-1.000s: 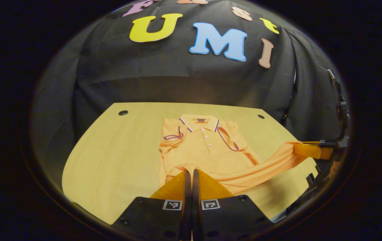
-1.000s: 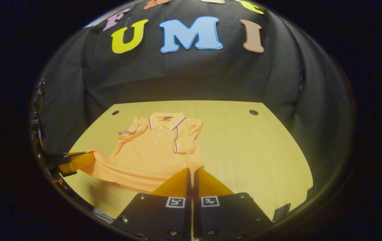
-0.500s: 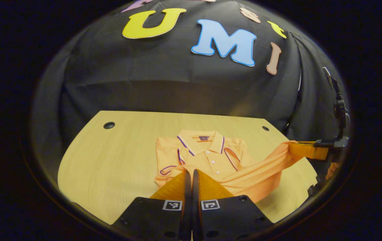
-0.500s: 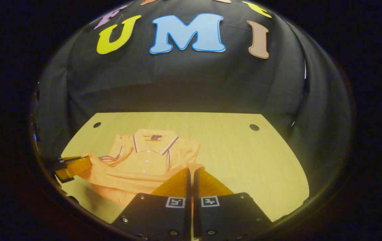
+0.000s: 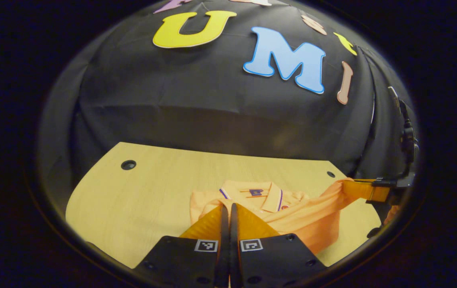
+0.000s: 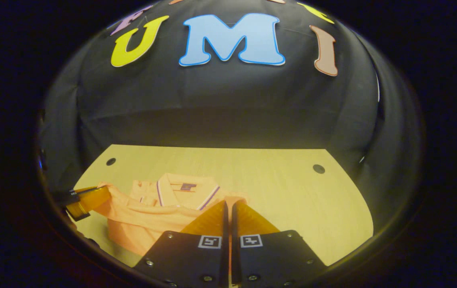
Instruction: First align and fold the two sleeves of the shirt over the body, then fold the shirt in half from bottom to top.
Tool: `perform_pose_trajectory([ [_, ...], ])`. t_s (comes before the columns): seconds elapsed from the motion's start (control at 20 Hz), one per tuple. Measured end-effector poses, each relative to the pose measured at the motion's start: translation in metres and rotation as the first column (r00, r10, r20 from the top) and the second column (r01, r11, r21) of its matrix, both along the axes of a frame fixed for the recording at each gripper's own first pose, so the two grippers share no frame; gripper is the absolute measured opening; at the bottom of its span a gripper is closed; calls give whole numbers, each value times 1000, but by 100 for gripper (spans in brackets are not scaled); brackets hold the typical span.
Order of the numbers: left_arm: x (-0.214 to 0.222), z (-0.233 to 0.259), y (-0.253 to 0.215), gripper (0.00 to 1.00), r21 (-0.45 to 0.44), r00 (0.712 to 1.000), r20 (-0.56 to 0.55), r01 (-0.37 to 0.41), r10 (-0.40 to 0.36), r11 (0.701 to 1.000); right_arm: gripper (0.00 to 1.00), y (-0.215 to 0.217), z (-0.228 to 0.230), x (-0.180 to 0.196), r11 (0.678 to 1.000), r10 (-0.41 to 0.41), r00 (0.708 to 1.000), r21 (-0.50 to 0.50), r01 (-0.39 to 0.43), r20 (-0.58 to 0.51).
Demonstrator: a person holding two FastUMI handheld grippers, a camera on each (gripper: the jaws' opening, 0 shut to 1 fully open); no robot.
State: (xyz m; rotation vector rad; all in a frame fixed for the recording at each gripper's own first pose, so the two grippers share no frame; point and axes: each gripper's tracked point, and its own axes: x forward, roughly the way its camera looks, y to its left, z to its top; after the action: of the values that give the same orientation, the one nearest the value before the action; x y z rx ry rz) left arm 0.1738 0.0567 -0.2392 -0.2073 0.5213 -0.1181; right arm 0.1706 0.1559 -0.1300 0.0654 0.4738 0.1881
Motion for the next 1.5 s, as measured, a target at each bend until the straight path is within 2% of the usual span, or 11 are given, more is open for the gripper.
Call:
perform_pose_trajectory([
  [0.35,54,-3,7,7,39,999,49,0,-2,999,3,7,-3,53,1000,-4,1000,-21,5,19],
  [0.4,60,-5,10,6,45,999,54,-6,3,999,7,8,-5,60,1000,-6,1000,-26,7,19],
  [0.6,82,-26,18,6,68,998,63,-30,25,997,2,10,-22,87,998,-24,1000,-52,24,14],
  [0.65,87,-32,20,6,82,998,59,-32,28,996,7,11,-26,92,998,-28,999,-63,29,17],
  [0.7,91,-38,20,6,90,998,57,-33,28,995,3,12,-32,97,997,-31,999,-75,32,15],
  [0.8,99,-49,21,6,106,998,54,-35,29,994,7,14,-44,103,995,-32,999,-94,32,5],
  [0.9,103,-58,21,6,128,999,43,-37,32,991,3,17,-50,106,993,-31,1000,-113,31,0],
  [1.35,91,-68,22,12,145,999,-31,-21,26,989,9,19,-63,96,988,-14,999,-152,7,-46],
  [1.4,89,-67,22,12,142,999,-36,-17,22,990,13,17,-62,92,987,-13,999,-161,5,-47],
  [1.45,86,-65,22,19,139,999,-39,-16,22,990,23,16,-63,90,986,-10,999,-166,2,-49],
  [1.5,84,-62,23,24,144,999,-37,-19,25,989,24,17,-63,88,986,-6,999,-168,-2,-49],
])
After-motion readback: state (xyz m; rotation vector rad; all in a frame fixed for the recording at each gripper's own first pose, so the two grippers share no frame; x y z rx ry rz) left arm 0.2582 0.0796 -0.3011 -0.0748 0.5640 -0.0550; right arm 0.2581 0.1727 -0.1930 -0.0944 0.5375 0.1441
